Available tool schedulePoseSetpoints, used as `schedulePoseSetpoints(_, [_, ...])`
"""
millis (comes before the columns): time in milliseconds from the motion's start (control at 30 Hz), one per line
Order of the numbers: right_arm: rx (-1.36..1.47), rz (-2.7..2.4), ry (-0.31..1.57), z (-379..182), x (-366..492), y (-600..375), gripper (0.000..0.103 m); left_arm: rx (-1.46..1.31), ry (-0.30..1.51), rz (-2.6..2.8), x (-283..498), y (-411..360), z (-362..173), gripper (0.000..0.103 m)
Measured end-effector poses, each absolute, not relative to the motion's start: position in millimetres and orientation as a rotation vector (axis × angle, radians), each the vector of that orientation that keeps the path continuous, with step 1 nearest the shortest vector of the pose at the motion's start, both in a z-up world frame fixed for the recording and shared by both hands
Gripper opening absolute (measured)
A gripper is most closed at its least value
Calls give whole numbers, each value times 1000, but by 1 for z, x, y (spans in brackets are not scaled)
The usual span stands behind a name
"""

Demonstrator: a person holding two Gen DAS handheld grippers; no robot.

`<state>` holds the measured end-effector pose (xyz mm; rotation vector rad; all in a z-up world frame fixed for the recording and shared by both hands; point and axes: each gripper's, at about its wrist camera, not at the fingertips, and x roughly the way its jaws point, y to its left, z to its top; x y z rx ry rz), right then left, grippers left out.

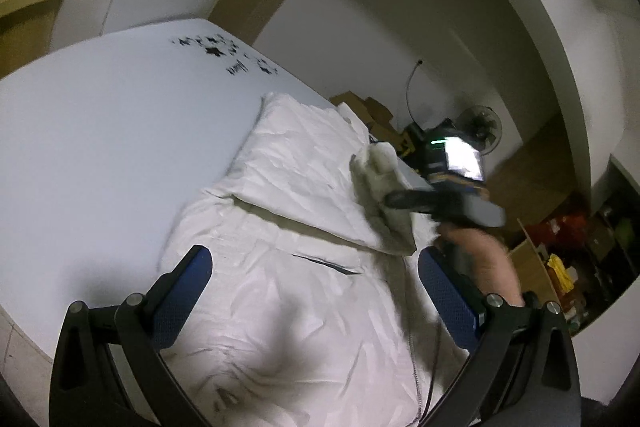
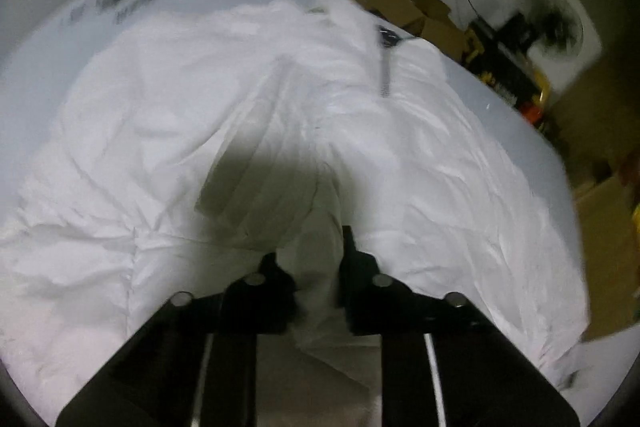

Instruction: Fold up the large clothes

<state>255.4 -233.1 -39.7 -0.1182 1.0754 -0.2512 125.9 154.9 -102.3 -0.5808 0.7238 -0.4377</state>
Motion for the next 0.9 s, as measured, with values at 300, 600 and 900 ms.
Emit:
schedulePoseSetpoints(300, [542,-130,992,-47,177,-407,31,-559,770,-479,132,121,-104,103])
schedulePoseSetpoints(600, [692,-177,813,-53,130,-472,54,-472,795,-484,137,83,-90,103])
schedulePoseSetpoints(900, [537,18,1062,-103,235,-379,44,-341,1001,-738,142,-21,-58,103])
